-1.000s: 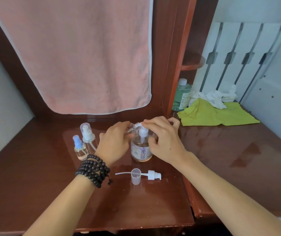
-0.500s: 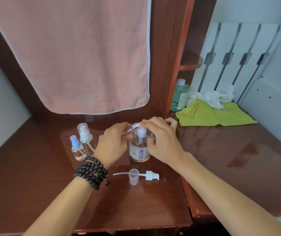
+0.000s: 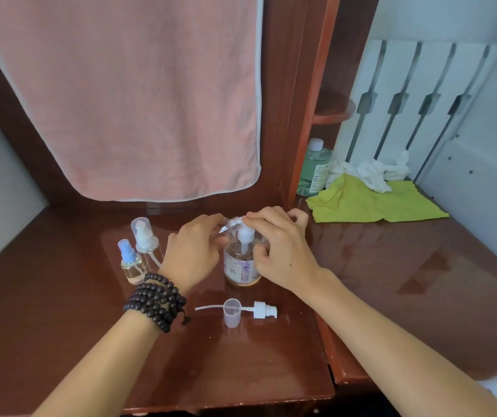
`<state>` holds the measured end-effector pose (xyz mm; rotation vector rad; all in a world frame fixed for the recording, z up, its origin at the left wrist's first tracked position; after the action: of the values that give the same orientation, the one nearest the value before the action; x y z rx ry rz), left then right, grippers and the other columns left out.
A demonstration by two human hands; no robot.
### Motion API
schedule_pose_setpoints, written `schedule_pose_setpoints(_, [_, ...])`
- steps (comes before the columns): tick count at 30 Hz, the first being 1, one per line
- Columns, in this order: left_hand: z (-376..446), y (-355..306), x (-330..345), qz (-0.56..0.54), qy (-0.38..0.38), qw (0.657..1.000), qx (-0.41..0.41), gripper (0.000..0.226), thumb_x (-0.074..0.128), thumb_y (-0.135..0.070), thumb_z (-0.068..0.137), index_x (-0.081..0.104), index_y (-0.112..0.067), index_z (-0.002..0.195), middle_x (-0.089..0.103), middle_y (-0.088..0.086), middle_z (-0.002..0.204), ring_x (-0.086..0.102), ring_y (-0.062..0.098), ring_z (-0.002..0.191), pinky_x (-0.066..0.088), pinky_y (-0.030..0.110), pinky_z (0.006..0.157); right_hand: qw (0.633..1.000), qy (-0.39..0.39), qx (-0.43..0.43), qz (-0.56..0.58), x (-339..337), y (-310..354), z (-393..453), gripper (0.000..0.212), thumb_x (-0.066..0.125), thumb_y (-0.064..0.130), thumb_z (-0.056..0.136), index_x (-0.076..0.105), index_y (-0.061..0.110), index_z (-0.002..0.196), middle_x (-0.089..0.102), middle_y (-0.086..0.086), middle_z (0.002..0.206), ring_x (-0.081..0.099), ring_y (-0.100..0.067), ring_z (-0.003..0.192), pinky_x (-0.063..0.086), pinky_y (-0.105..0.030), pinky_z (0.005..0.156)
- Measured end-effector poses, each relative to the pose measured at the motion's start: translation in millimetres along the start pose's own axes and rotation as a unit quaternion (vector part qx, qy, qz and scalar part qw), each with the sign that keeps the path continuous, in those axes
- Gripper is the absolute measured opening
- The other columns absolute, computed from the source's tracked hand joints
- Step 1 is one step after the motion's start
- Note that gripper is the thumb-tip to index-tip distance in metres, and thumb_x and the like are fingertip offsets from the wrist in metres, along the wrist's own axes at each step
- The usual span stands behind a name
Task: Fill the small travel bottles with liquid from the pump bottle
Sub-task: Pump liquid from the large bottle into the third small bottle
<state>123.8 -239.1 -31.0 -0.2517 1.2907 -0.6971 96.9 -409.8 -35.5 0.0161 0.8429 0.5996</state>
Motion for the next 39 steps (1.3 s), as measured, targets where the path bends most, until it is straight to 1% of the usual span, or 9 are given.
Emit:
schedule_pose_setpoints(9, [4, -6, -11, 0.017, -0.003, 1.0, 0.015, 0.032, 0.058, -0.025, 0.092, 0.054, -0.029, 0.124, 0.059, -0.01, 0.109, 0.056, 0.02, 0.108, 0.043, 0.051, 0.091, 0.999, -0.029, -0.017, -0.016, -3, 2, -1, 0.057, 0.045, 0.011, 0.071, 0.073, 0.007, 0.121, 0.068, -0.002, 0.127, 0.065, -0.016, 0.11, 0.028, -0.039, 0.092])
schedule_pose_setpoints(12, [1, -4, -5, 0.011, -0.009, 1.0, 0.01, 0.034, 0.06, -0.021, 0.091, 0.055, -0.027, 0.124, 0.061, -0.008, 0.111, 0.057, 0.022, 0.108, 0.044, 0.051, 0.09, 1.0, -0.023, 0.001, -0.006, -2, 0, -2, 0.056, 0.045, 0.012, 0.071, 0.076, 0.012, 0.118, 0.07, 0.002, 0.125, 0.065, -0.012, 0.108, 0.027, -0.037, 0.092])
schedule_pose_setpoints(16, [-2, -1, 1, -0.008, -0.007, 1.0, 0.004, 0.034, 0.063, -0.019, 0.089, 0.058, -0.025, 0.122, 0.064, -0.006, 0.113, 0.06, 0.024, 0.109, 0.046, 0.053, 0.091, 1.0, -0.005, 0.018, 0.012, -1, -3, 0, 0.055, 0.042, 0.013, 0.07, 0.078, 0.013, 0.111, 0.072, 0.003, 0.117, 0.067, -0.012, 0.1, 0.028, -0.038, 0.092])
schedule_pose_setpoints(19, [-1, -1, -3, -0.011, -0.006, 1.0, 0.004, 0.034, 0.061, -0.021, 0.09, 0.056, -0.027, 0.123, 0.063, -0.006, 0.115, 0.059, 0.023, 0.11, 0.047, 0.053, 0.091, 1.0, -0.003, 0.003, 0.001, -1, 0, 0, 0.056, 0.043, 0.013, 0.071, 0.075, 0.011, 0.116, 0.07, 0.001, 0.122, 0.065, -0.013, 0.107, 0.029, -0.039, 0.093])
schedule_pose_setpoints(24, [0, -6, -7, -0.018, -0.012, 1.0, 0.009, 0.034, 0.058, -0.023, 0.092, 0.054, -0.027, 0.125, 0.06, -0.007, 0.115, 0.057, 0.02, 0.11, 0.046, 0.052, 0.09, 0.999, -0.038, -0.023, -0.029, -4, 1, -1, 0.056, 0.045, 0.007, 0.071, 0.073, 0.006, 0.12, 0.068, -0.002, 0.126, 0.063, -0.018, 0.115, 0.028, -0.039, 0.093])
schedule_pose_setpoints(28, [1, -5, -3, -0.015, -0.012, 1.0, -0.002, 0.035, 0.059, -0.02, 0.092, 0.055, -0.024, 0.127, 0.061, -0.005, 0.119, 0.057, 0.023, 0.114, 0.044, 0.054, 0.093, 0.998, -0.051, -0.011, -0.02, -3, -2, -1, 0.054, 0.045, 0.006, 0.071, 0.076, 0.01, 0.114, 0.071, 0.002, 0.118, 0.065, -0.016, 0.11, 0.025, -0.037, 0.09])
schedule_pose_setpoints(31, [-1, -5, 0, 0.003, -0.001, 1.0, -0.015, 0.034, 0.058, -0.02, 0.092, 0.055, -0.024, 0.126, 0.06, -0.006, 0.12, 0.055, 0.023, 0.115, 0.041, 0.052, 0.094, 0.999, -0.034, -0.004, -0.01, 0, -3, 0, 0.052, 0.044, 0.007, 0.07, 0.078, 0.012, 0.109, 0.072, 0.004, 0.112, 0.067, -0.015, 0.105, 0.023, -0.035, 0.089])
schedule_pose_setpoints(35, [-4, -4, -3, -0.024, -0.006, 1.0, -0.014, 0.033, 0.059, -0.021, 0.092, 0.056, -0.025, 0.125, 0.061, -0.006, 0.116, 0.057, 0.022, 0.113, 0.045, 0.051, 0.09, 0.999, -0.025, -0.015, -0.016, 1, 0, 1, 0.054, 0.044, 0.009, 0.071, 0.076, 0.01, 0.114, 0.071, 0.0, 0.12, 0.065, -0.015, 0.108, 0.026, -0.036, 0.09])
schedule_pose_setpoints(39, [-2, -7, -9, -0.017, -0.011, 1.0, -0.005, 0.031, 0.057, -0.023, 0.092, 0.055, -0.028, 0.123, 0.059, -0.01, 0.113, 0.056, 0.018, 0.11, 0.044, 0.048, 0.089, 0.999, -0.027, -0.027, -0.038, -1, 2, 1, 0.055, 0.044, 0.008, 0.073, 0.073, 0.007, 0.12, 0.068, -0.002, 0.126, 0.064, -0.019, 0.114, 0.027, -0.038, 0.09])
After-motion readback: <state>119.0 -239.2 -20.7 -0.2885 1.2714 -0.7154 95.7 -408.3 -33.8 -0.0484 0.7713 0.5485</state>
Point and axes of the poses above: each hand's wrist, its own z-axis towards the middle knuckle, its own x-axis out of the palm, y = z × x, the point moved 3 cm from there along z, towards the middle knuckle
